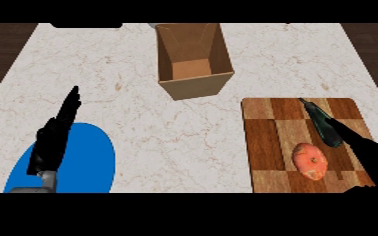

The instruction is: Pick the squash from the cutting board and place it in the cardboard box

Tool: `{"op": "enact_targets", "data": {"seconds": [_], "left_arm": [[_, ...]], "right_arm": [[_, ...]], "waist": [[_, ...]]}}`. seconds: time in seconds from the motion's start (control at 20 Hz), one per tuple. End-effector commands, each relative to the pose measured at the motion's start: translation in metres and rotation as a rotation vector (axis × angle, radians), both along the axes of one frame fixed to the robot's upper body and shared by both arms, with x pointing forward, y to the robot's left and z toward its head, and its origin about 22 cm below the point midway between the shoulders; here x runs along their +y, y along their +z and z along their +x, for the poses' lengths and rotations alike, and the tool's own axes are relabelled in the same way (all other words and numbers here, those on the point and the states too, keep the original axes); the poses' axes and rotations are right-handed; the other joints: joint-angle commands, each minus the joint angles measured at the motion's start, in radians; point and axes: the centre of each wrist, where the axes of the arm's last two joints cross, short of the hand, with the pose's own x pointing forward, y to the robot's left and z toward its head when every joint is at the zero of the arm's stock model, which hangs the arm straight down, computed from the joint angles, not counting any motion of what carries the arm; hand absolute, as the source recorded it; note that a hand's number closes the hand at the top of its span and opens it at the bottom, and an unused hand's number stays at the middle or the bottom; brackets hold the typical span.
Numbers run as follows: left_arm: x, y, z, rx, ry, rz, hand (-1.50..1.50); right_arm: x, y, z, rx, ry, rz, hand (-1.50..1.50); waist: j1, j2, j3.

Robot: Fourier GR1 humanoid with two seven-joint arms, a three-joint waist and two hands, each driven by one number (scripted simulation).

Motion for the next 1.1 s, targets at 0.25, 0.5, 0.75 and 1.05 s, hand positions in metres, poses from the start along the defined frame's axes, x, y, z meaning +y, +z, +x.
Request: {"op": "enact_targets", "data": {"seconds": [0.25,0.5,0.75,1.05], "left_arm": [[0.018,0.004,0.014,-0.004,0.008,-0.006,0.0],[-0.002,-0.009,-0.017,-0.002,-0.023,0.002,0.0],[0.014,-0.015,-0.016,0.011,0.008,-0.001,0.0],[-0.001,-0.013,-0.006,0.003,0.002,0.008,0.0]], "right_arm": [[0.008,-0.024,-0.009,0.024,-0.016,-0.014,-1.5],[-0.006,-0.027,0.006,0.03,-0.011,-0.013,-1.5],[0.015,-0.04,0.006,0.02,-0.028,-0.007,-1.5],[-0.003,-0.052,0.012,0.003,-0.018,0.003,-1.5]], "waist": [[-0.004,0.0,0.0],[0.001,0.0,0.0],[0.001,0.0,0.0],[0.0,0.0,0.0]]}}
